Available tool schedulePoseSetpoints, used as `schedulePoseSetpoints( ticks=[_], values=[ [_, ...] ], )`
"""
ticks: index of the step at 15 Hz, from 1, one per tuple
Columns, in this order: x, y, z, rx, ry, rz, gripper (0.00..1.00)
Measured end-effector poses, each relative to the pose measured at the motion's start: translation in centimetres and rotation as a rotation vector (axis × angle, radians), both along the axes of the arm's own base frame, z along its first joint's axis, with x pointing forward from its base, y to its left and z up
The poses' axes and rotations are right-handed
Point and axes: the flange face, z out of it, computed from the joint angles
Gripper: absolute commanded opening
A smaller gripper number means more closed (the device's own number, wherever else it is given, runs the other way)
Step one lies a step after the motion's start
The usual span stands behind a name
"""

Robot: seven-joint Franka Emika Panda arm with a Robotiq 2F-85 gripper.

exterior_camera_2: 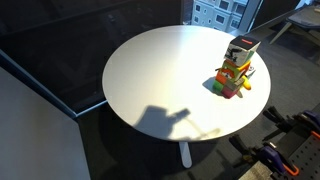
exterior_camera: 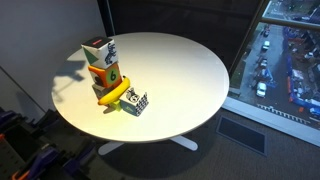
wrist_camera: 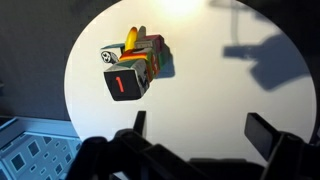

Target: Remove the block with a number from the stack and place it on the table

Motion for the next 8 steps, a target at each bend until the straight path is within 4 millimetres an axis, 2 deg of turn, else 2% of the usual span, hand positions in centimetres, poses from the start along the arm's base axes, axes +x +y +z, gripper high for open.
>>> schedulePoseSetpoints(
  ticks=[8],
  values=[
    [1.0,-4.0,0.4,0.051,0.013,-0.047,1.00]
  ],
)
